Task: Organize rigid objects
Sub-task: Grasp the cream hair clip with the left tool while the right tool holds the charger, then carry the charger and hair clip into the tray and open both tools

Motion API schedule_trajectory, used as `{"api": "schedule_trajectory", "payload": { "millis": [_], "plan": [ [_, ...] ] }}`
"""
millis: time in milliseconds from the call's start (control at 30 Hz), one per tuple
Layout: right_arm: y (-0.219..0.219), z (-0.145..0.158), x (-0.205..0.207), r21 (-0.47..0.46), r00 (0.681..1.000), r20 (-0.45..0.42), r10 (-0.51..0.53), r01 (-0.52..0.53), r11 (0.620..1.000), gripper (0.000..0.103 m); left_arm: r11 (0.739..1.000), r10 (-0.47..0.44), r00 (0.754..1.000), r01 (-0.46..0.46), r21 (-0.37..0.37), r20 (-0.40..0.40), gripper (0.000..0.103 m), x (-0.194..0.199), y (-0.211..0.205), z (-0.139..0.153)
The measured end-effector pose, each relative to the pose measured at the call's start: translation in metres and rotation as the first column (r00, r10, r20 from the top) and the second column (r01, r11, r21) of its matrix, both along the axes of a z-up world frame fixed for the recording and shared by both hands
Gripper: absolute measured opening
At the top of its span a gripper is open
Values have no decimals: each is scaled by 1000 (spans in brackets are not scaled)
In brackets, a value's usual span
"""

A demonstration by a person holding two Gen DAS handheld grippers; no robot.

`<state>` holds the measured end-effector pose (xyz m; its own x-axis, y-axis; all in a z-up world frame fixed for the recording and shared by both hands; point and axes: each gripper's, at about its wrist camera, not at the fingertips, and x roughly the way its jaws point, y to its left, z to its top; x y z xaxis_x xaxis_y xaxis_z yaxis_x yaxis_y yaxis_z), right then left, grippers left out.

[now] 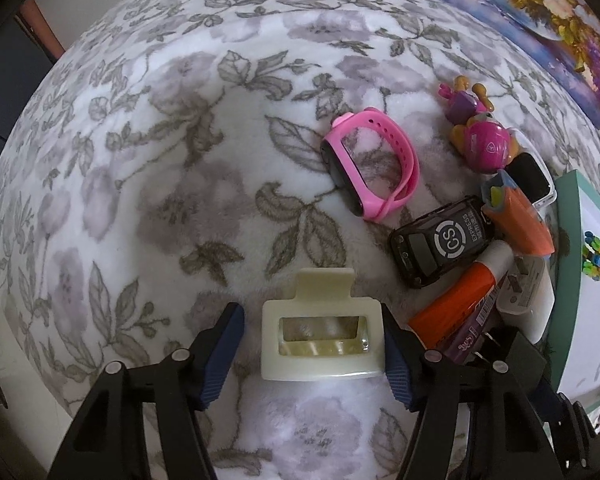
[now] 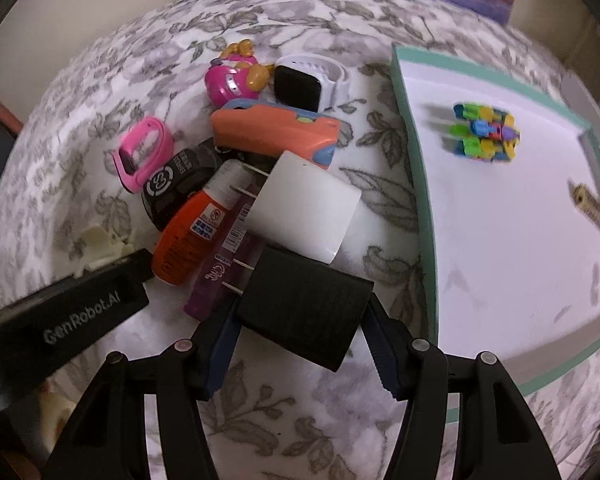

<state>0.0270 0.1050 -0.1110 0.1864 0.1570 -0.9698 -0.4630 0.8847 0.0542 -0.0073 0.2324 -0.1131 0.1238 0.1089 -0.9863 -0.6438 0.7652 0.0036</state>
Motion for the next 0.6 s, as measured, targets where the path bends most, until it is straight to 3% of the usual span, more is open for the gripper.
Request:
{"api": "schedule_trajectory", "payload": {
  "millis": [367, 433, 500, 600],
  "plan": [
    [8, -4, -8, -33, 999, 34, 22, -21, 999, 61, 1000, 0, 1000, 0, -1, 2, 67, -1, 3, 0],
    [7, -4, -8, -29, 999, 30, 18, -17, 999, 61, 1000, 1, 1000, -1, 0, 5, 64, -1, 4, 0],
    [6, -2, -8, -21, 1000, 22, 13, -13, 1000, 60, 1000, 3, 1000, -3, -1, 11, 54, -2, 7, 3],
    [1, 0, -5, -12, 1000, 13, 12, -12, 1000, 60, 1000, 3, 1000, -3, -3, 13, 54, -1, 8, 4]
  ]
}}
